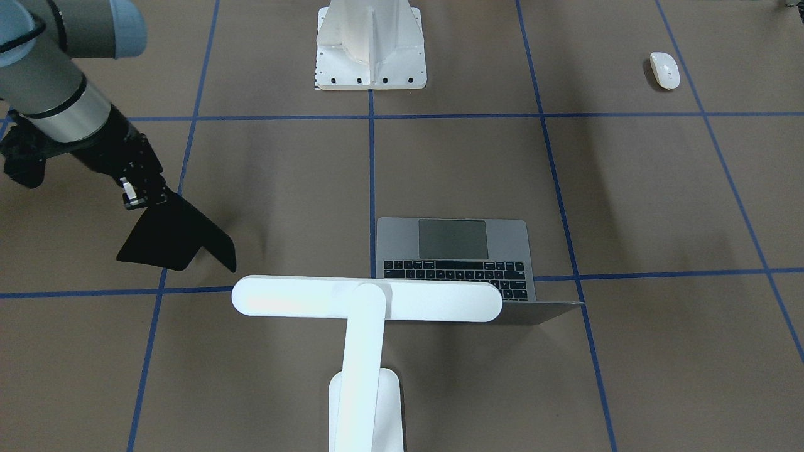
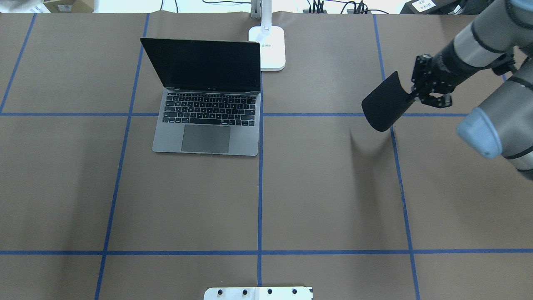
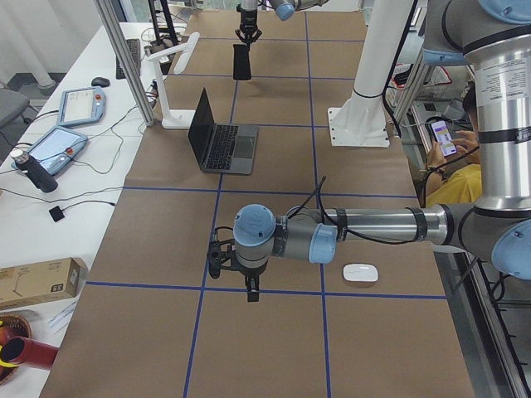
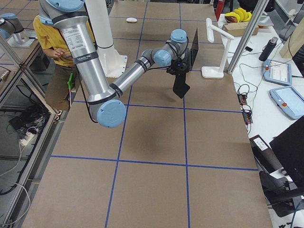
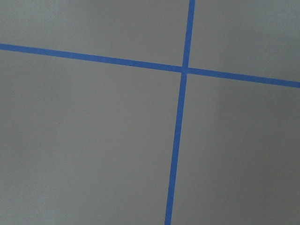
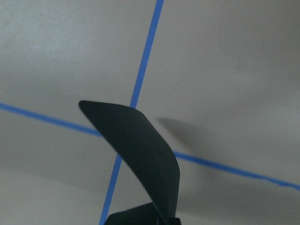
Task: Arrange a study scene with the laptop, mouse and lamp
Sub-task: 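Carry the dark grey mouse pad with the right gripper toward the laptop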
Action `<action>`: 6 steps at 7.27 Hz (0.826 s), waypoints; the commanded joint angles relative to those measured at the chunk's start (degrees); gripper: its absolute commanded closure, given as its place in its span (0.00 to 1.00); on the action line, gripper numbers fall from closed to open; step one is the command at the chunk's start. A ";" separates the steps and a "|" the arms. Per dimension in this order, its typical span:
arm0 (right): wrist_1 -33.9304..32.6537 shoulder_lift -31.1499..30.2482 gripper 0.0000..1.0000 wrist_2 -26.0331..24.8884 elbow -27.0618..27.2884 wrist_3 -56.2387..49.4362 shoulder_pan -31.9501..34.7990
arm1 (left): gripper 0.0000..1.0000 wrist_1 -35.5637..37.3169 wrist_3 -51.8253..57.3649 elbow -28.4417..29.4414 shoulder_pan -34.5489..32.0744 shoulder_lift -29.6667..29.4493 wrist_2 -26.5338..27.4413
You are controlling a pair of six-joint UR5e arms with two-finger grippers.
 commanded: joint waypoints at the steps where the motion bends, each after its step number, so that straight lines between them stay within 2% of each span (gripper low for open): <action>1: -7.09 6.48 1.00 -6.93 0.24 3.72 -7.02 | 0.00 0.16 0.00 0.09 0.00 0.00 0.03; 3: -10.11 13.95 1.00 -7.94 -9.39 3.98 -7.40 | 0.00 0.16 -0.09 0.44 0.09 -0.09 0.03; 6: -9.69 21.95 1.00 -9.61 -22.92 4.07 -7.32 | 0.00 0.16 -0.09 0.44 0.09 -0.09 -0.06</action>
